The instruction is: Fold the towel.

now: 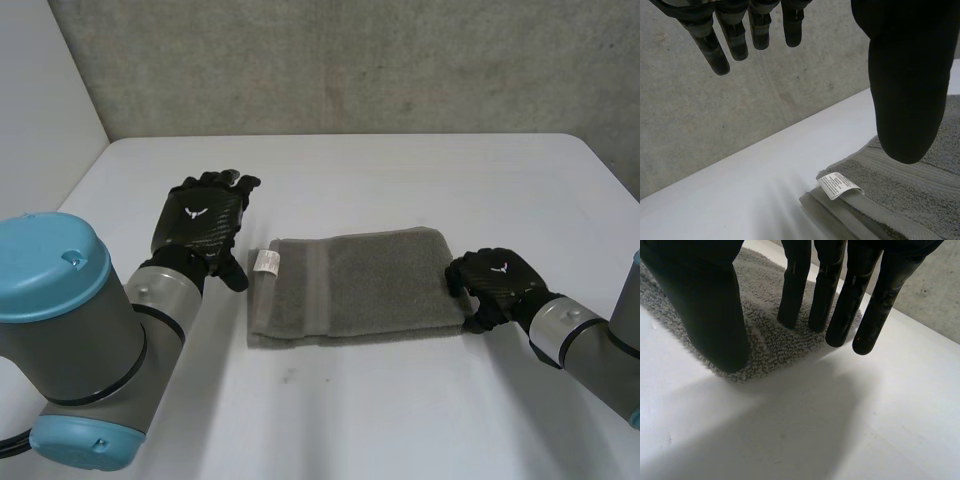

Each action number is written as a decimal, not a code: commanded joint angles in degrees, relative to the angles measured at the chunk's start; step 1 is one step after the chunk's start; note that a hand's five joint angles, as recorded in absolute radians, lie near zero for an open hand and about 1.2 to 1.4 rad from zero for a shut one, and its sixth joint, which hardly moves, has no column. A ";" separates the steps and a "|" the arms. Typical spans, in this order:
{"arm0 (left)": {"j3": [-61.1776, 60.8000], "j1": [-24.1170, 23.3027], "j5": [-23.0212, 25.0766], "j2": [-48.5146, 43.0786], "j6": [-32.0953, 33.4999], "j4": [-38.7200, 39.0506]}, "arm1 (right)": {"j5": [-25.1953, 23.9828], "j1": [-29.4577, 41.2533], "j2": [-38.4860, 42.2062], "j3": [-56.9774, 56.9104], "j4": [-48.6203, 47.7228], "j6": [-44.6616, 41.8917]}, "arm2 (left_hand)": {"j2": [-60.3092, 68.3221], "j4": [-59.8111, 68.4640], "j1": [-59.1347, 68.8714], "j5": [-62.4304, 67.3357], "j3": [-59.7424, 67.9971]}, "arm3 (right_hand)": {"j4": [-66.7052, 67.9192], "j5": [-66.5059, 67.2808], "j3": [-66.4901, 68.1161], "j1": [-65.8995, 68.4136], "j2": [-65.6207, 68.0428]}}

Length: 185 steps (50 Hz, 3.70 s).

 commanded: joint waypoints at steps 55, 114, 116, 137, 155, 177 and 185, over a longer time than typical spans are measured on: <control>5.14 3.71 0.18 -2.77 -0.96 0.71 | 11.22 29.86 3.39 -25.16 6.55 12.77 | 0.54 0.36 -0.20 -1.69 0.50 | -31.80 -29.86 -31.81 -31.37 -31.56; 22.30 10.91 2.11 16.20 -5.63 -30.06 | 22.30 6.29 -21.58 -32.36 27.12 17.02 | 0.59 0.41 -0.15 -1.64 0.55 | -31.80 -29.86 -31.81 -31.37 -31.56; 22.13 10.91 2.37 16.29 -5.63 -30.06 | 22.39 6.38 -21.76 -31.92 26.76 16.40 | 0.58 0.41 -0.16 -1.64 0.54 | -31.80 -29.86 -31.81 -31.37 -31.56; 19.93 10.29 2.64 16.72 -5.45 -28.30 | 22.48 6.55 -21.76 -30.08 26.06 14.20 | 0.58 0.41 -0.16 -1.64 0.54 | -31.80 -29.86 -31.81 -31.37 -31.56; 18.35 10.20 2.72 17.25 -2.55 -26.10 | 22.48 6.64 -22.02 -29.90 25.97 14.11 | 0.58 0.41 -0.16 -1.64 0.54 | -31.80 -29.86 -31.81 -31.37 -31.56; 17.20 10.20 2.72 17.34 -2.55 -22.85 | 22.04 6.73 -22.20 -29.28 25.89 13.15 | 0.58 0.41 -0.16 -1.64 0.54 | -31.80 -29.86 -31.81 -31.37 -31.56; 17.20 10.20 2.72 17.43 -2.55 -22.85 | 22.04 6.73 -22.37 -29.28 25.89 13.15 | 0.58 0.41 -0.16 -1.64 0.54 | -31.80 -29.86 -31.81 -31.37 -31.56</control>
